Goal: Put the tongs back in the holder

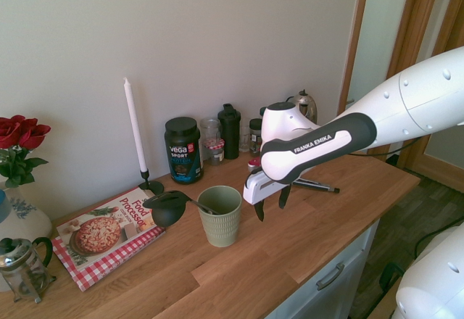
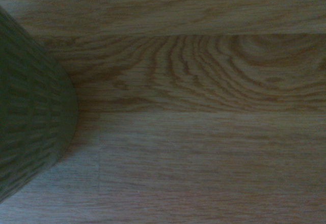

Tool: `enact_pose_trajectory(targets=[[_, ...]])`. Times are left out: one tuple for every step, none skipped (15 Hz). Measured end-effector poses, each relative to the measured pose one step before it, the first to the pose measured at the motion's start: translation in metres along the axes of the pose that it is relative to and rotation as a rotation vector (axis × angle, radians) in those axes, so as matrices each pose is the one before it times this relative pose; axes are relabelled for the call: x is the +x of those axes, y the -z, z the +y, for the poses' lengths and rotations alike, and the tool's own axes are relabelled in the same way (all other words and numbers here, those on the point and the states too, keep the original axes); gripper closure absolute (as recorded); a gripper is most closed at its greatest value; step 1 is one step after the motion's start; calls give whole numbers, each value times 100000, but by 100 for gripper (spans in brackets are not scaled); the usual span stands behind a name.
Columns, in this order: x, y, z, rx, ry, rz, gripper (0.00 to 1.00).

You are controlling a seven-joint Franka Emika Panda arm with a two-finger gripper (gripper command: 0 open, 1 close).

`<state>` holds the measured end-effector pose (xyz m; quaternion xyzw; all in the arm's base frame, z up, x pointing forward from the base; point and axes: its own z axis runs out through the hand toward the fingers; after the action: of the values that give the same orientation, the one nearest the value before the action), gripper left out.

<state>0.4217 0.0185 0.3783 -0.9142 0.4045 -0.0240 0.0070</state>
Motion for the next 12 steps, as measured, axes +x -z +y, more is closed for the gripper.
enact_pose_trajectory(targets=[[35,-66,33,-89,81,-221,0],[125,-173,80,-223,1837,-399,0],[185,131,6,-243,4217,725,0],[389,403,-14,-238,5093,1640,0],[571,584,38,175,5866,1349,0],[743,730,242,353,6652,179,0],[773,788,491,-325,6321,-1,0],[717,828,670,-657,6235,375,0],[748,803,808,-164,6073,510,0],[778,723,1049,11,4752,603,0],[748,618,1342,-130,3185,589,0],[759,514,1533,-19,2185,755,0]])
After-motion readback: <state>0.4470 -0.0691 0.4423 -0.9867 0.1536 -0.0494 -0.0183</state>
